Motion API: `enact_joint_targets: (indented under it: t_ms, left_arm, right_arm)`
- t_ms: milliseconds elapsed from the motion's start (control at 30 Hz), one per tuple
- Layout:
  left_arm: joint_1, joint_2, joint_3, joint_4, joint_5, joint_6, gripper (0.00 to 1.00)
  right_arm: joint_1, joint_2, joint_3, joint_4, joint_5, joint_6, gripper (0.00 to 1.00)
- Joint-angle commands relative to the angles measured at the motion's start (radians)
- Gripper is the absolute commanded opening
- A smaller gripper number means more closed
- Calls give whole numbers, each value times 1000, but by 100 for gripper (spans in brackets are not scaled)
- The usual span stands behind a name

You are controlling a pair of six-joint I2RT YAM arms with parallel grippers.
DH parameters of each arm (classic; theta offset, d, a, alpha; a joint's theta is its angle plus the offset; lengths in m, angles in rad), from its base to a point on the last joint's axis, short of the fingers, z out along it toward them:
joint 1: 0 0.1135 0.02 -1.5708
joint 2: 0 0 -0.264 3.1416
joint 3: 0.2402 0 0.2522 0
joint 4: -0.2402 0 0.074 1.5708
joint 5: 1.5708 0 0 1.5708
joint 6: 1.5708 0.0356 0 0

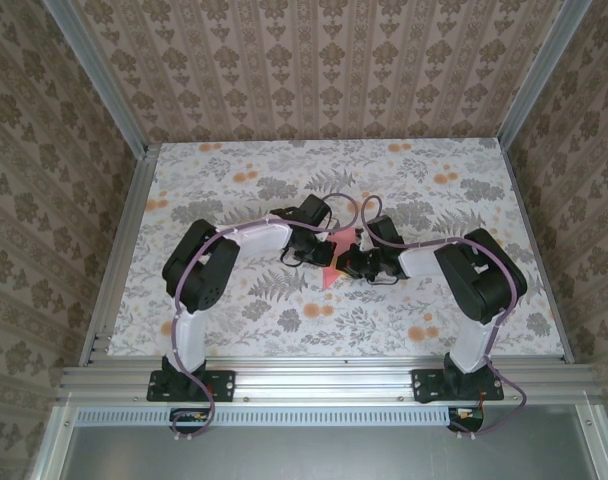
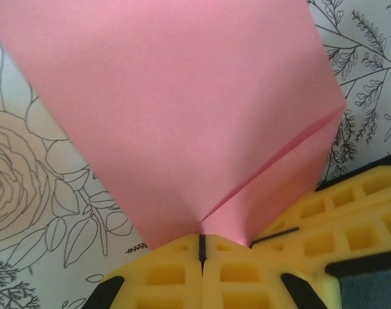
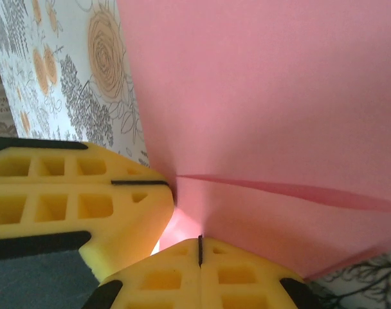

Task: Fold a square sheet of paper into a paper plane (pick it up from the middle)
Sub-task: Third fold the triangle at the center of the table.

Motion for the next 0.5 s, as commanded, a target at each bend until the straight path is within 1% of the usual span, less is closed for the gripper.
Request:
enact_joint_targets:
  t_ms: [0, 100, 133, 167, 367, 467]
  left_arm:
    - [6, -16, -19, -4, 6, -10, 1]
    - [6, -52, -13, -16, -9, -19, 3]
    - [7, -68, -16, -13, -8, -24, 6]
    - [6, -82, -18, -10, -11, -34, 8]
    - [6, -188, -59, 0, -42, -103, 12]
    - [6, -223, -90, 14, -18, -128, 12]
  right_arm:
    - [3, 24, 0, -85, 63, -62, 5]
    - [3, 10, 20, -186, 42, -154, 4]
    - [3, 2, 21, -208, 29, -179, 4]
    - [3, -3, 20, -218, 14, -197, 4]
    - [5, -37, -9, -236, -140, -271, 4]
    - [10, -61, -21, -267, -171, -313, 4]
